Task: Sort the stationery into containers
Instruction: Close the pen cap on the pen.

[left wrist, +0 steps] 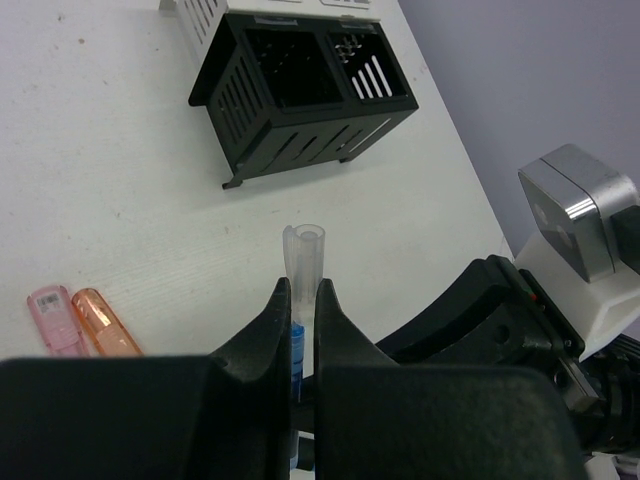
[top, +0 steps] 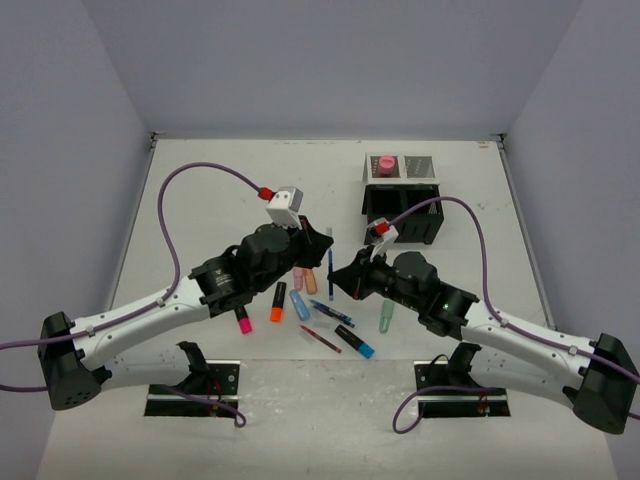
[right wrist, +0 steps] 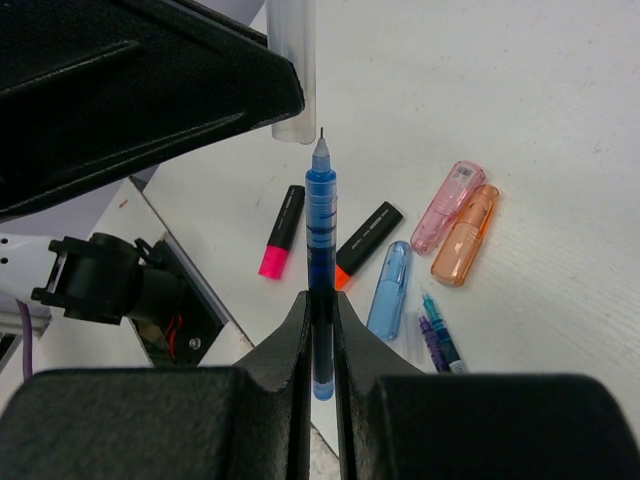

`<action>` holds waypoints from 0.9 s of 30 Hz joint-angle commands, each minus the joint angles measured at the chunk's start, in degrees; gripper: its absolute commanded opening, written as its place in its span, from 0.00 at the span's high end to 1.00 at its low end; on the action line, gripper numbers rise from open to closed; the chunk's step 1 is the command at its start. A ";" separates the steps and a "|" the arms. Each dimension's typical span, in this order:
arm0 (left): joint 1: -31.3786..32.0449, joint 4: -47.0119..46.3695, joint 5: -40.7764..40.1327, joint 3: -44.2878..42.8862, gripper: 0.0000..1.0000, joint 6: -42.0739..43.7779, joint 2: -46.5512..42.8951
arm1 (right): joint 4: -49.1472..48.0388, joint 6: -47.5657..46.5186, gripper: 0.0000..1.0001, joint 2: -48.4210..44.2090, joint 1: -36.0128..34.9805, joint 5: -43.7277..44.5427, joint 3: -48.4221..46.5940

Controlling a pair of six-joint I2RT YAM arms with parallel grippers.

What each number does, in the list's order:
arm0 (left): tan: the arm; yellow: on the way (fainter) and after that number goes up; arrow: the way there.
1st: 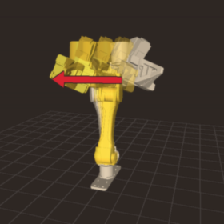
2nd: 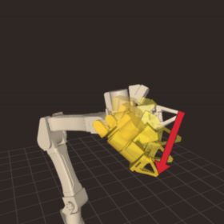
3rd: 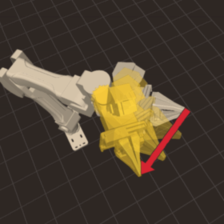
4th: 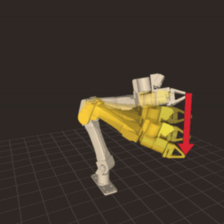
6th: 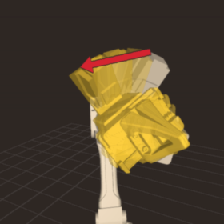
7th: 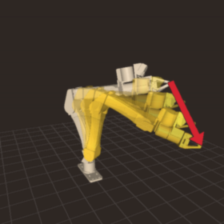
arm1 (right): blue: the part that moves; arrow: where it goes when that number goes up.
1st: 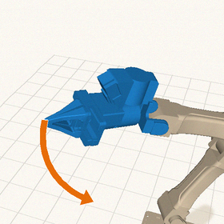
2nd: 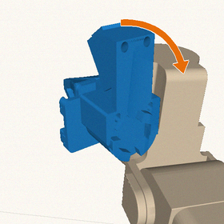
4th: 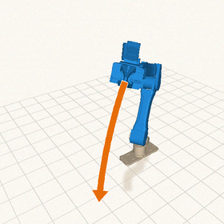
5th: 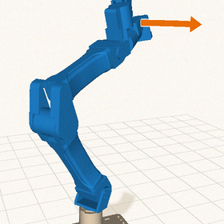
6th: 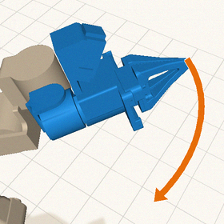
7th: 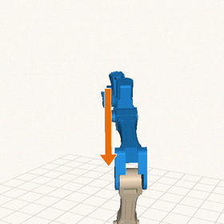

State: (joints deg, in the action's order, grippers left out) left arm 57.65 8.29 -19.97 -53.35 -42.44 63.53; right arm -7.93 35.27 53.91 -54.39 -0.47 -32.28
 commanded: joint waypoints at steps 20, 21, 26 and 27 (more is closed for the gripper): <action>-0.17 -3.24 -0.89 0.15 1.00 4.64 -1.87 | 1.48 -1.22 1.00 -0.70 -0.28 0.65 -4.56; -0.17 -3.16 -1.09 -0.21 1.00 4.73 -1.95 | 1.37 -0.96 1.00 -0.62 -0.28 0.68 -4.37; -0.17 -2.17 -2.00 -1.55 1.00 5.23 -2.07 | 0.23 0.09 1.00 -0.33 -0.28 -1.22 -3.23; -0.18 -2.14 -2.10 -1.57 1.00 5.26 -2.08 | 0.12 0.15 1.00 -0.30 -0.28 -1.46 -3.16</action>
State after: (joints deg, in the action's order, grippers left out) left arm 57.65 6.99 -20.23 -52.62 -39.30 62.76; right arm -5.23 34.79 53.25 -54.37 -0.12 -34.17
